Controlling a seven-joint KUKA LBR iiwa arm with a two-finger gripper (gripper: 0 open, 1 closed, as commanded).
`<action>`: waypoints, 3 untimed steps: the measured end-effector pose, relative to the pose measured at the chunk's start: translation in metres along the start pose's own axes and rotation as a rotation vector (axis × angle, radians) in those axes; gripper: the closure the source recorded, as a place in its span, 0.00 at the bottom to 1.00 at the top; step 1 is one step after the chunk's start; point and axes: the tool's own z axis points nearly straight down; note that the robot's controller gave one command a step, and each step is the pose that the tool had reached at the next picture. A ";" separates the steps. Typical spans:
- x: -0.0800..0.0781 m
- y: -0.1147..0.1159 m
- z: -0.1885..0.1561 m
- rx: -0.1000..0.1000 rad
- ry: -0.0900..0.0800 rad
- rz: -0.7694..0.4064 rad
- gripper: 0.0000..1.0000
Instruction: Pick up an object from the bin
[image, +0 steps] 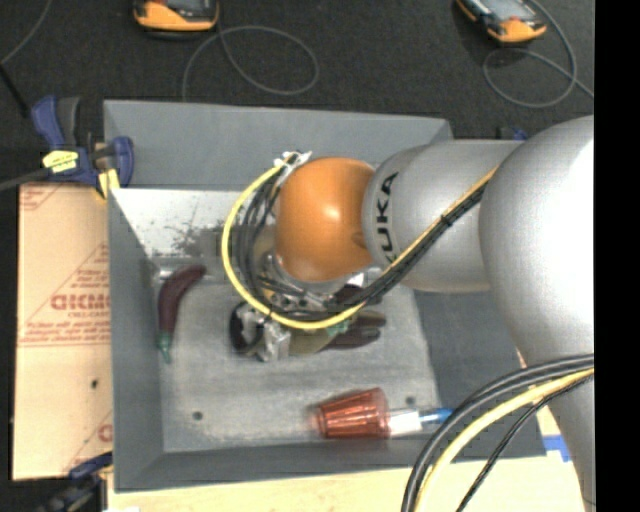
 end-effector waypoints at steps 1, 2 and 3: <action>0.000 0.000 0.000 0.000 0.001 0.003 1.00; 0.000 0.000 0.000 0.000 0.001 0.005 1.00; 0.000 0.000 0.000 -0.001 0.001 0.006 1.00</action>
Offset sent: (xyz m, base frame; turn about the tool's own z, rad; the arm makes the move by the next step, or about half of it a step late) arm 0.0000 0.0000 0.0000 0.0000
